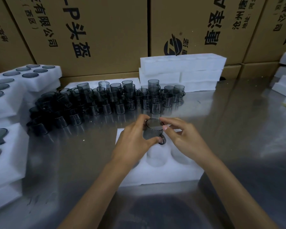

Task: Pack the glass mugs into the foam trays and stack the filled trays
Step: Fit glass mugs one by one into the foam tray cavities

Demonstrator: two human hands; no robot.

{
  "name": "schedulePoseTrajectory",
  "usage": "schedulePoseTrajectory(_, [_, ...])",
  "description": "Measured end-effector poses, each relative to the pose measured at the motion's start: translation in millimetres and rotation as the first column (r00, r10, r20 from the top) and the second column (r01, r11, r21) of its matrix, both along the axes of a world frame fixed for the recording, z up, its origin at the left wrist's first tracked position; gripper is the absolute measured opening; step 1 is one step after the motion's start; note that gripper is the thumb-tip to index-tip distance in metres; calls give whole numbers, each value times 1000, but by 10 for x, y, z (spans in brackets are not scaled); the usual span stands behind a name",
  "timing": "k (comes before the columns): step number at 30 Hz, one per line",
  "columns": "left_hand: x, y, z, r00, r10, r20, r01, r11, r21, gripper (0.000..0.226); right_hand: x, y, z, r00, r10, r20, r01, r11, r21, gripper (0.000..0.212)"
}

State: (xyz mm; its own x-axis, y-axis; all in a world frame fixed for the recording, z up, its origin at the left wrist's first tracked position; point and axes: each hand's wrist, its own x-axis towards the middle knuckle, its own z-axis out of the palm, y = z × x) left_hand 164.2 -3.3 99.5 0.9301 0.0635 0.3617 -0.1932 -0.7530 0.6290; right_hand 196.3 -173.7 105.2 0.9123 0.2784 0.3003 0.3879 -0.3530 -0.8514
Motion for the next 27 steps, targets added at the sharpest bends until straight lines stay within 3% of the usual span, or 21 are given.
schedulePoseTrajectory(9, [-88,84,-12,999,-33,-40,37,995,93,50,-28,-9,0,999,31,-18,-32,993,-115,33])
schedulePoseTrajectory(14, [-36,126,-73,998,-67,-6,67,991,116,25,-20,2,-21,1000,27,3,-26,987,-160,33])
schedulePoseTrajectory(18, [-23,147,-105,997,-80,18,76,986,149,24,24,9,-65,999,29,15,-25,976,-215,33])
schedulePoseTrajectory(23, [-5,110,-121,999,-19,-27,27,941,338,32,67,40,-116,990,-3,138,55,923,-380,29])
schedulePoseTrajectory(27, [-15,79,-101,996,0,-88,30,942,335,30,68,44,-132,984,-50,173,126,879,-460,28])
